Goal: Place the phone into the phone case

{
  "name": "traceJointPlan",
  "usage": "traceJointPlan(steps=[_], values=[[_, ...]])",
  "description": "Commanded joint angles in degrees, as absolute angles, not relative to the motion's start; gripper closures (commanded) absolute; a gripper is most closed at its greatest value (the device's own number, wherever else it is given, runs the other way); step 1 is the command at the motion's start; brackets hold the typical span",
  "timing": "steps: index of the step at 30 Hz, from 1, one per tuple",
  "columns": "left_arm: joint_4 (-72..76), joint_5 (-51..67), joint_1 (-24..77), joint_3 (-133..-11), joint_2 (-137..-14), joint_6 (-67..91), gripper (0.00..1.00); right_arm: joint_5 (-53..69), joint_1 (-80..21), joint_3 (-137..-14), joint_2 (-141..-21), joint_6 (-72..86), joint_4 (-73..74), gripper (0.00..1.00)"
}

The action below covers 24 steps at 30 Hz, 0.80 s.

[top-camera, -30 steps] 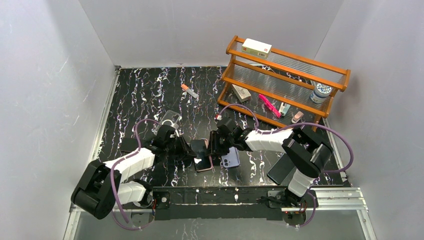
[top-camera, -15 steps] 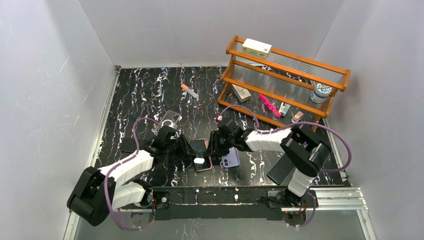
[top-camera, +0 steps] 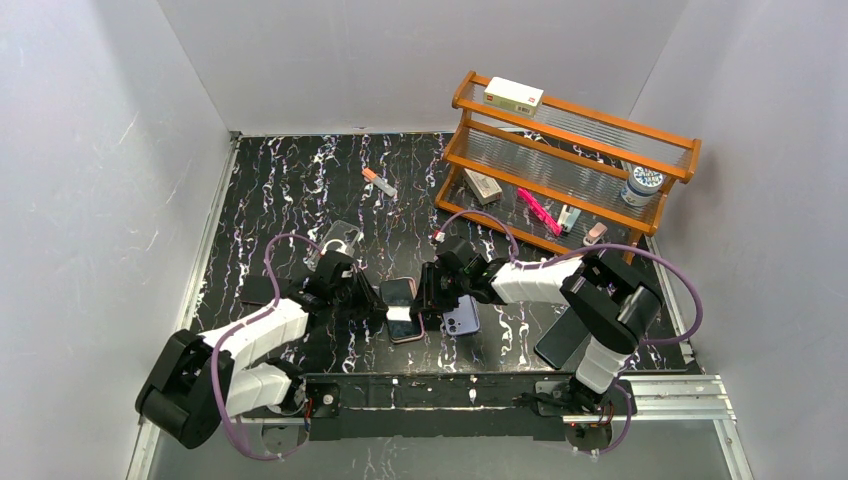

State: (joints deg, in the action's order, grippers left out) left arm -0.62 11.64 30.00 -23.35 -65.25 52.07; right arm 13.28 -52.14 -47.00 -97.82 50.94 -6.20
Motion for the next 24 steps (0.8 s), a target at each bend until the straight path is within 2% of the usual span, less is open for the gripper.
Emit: traceJointPlan(steps=[1,4,11,24], values=[[3.42,13.83,30.77,-23.72,-65.26,51.75,0.94,14.76,-52.21,-44.99,-96.88,49.84,-12.10,0.61],[4.74,14.53,31.55,-23.37,-67.16,51.72,0.96,15.37,-52.20,-43.87,-97.02,49.52,-15.39,0.61],[6.23,15.10,33.16,-20.85,-66.65,52.86,0.94,15.90,-51.93,-41.45,-95.90,50.68,-21.31,0.60],[5.37,14.61,34.63,-17.65,-65.81,54.66,0.92,27.12,-49.75,-36.73,-96.06,59.43,-38.62,0.57]])
